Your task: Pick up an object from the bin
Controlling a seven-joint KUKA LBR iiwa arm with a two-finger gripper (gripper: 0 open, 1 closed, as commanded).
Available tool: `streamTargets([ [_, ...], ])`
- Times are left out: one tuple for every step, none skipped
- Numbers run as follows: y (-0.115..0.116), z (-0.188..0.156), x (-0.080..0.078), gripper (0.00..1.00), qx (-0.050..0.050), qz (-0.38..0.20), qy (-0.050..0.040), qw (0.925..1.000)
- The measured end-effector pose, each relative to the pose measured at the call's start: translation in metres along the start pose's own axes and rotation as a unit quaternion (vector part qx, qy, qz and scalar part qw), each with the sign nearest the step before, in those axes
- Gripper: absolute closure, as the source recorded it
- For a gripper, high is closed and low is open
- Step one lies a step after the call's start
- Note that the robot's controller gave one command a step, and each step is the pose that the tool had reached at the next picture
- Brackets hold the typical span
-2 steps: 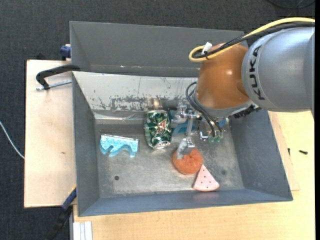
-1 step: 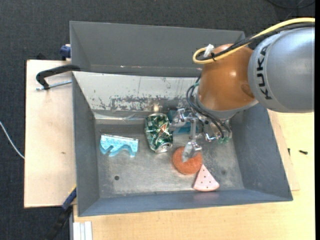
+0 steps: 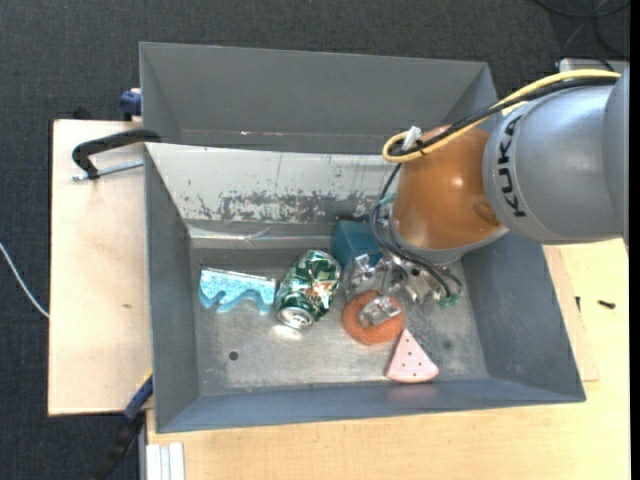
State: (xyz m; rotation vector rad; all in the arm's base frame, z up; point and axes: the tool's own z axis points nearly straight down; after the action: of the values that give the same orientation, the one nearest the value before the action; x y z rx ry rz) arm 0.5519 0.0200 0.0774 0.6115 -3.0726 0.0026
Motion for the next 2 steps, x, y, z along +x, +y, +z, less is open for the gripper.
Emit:
streamTargets([
  [0.000, 0.000, 0.000, 1.00, 0.000, 0.000, -0.0001, 1.0000],
  [-0.003, -0.051, -0.001, 1.00, -0.001, 0.017, -0.0048, 0.9999],
])
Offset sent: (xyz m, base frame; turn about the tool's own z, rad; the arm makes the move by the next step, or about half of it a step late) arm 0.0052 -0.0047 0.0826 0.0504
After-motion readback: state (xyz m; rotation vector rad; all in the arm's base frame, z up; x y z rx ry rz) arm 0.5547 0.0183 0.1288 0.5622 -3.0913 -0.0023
